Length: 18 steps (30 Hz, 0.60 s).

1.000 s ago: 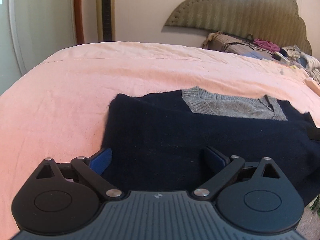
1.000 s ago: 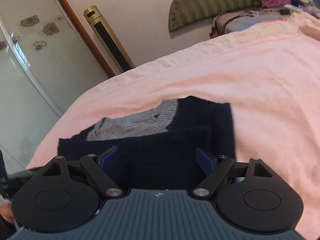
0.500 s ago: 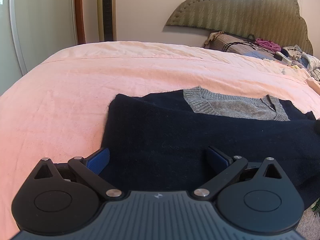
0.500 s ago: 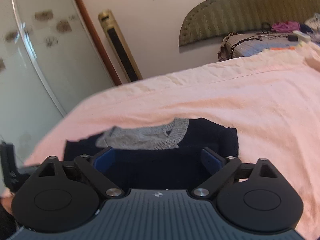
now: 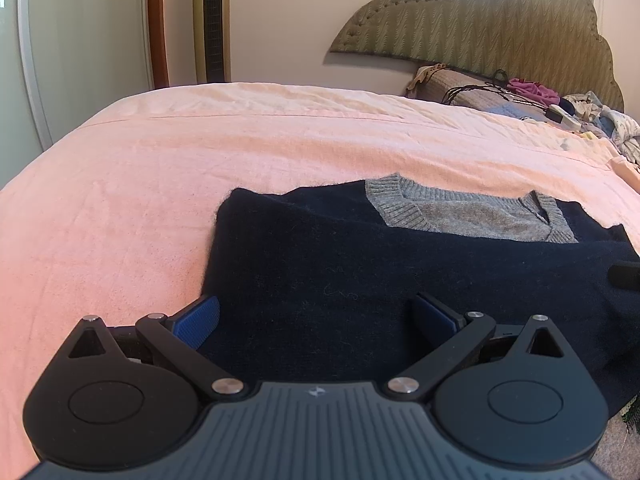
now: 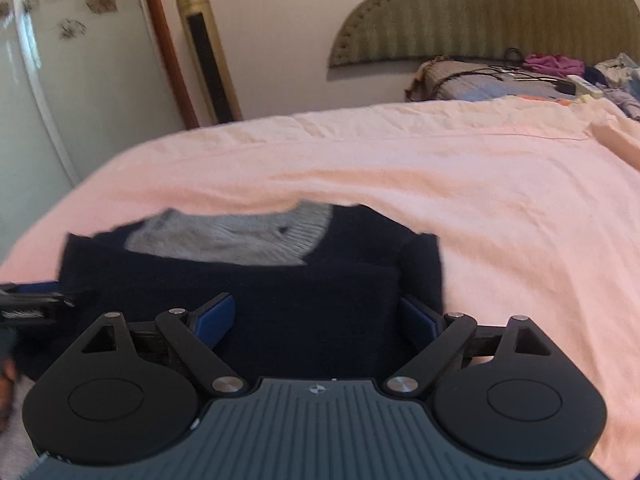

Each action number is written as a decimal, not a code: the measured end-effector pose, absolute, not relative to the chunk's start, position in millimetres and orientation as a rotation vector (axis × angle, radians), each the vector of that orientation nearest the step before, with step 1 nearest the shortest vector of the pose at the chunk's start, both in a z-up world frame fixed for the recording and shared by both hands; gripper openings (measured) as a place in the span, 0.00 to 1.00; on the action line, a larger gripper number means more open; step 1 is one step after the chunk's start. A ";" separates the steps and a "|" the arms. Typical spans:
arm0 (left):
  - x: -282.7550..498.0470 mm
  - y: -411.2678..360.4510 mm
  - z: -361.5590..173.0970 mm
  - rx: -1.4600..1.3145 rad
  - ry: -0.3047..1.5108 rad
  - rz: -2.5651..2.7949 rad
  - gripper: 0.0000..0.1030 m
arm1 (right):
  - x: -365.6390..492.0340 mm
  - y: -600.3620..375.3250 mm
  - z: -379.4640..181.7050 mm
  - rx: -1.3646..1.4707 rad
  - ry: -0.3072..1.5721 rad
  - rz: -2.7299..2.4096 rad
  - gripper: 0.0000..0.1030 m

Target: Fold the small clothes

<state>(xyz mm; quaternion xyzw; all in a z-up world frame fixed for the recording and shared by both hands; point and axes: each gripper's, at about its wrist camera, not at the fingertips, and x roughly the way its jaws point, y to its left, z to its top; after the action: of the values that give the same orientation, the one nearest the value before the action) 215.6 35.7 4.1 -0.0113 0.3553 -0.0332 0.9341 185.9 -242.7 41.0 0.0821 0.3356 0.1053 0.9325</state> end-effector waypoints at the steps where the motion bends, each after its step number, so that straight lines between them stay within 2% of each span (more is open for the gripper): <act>1: 215.6 35.6 4.1 -0.023 0.727 -0.068 1.00 | 188.1 -238.4 38.9 0.142 0.704 0.210 0.91; 8: 217.6 33.3 4.3 -0.012 0.728 -0.062 1.00 | 195.0 -236.7 24.3 0.083 0.710 0.192 0.98; 12: 195.9 27.9 13.7 0.064 0.692 -0.019 1.00 | 177.6 -234.7 36.8 0.095 0.708 0.123 0.91; 13: 185.0 26.0 17.3 0.082 0.688 -0.008 1.00 | 167.5 -234.4 41.7 0.103 0.701 0.123 0.92; 15: 164.8 23.0 23.0 0.067 0.690 -0.050 1.00 | 146.0 -233.8 47.4 0.104 0.674 0.151 1.00; 18: 151.6 10.8 18.7 0.120 0.700 -0.105 1.00 | 132.4 -230.4 38.7 0.072 0.697 0.164 1.00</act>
<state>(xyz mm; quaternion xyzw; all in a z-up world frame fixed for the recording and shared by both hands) 151.6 10.8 18.7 0.0586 0.3426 -0.0511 0.9362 132.3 -230.4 38.7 0.0353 0.3411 0.0802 0.9359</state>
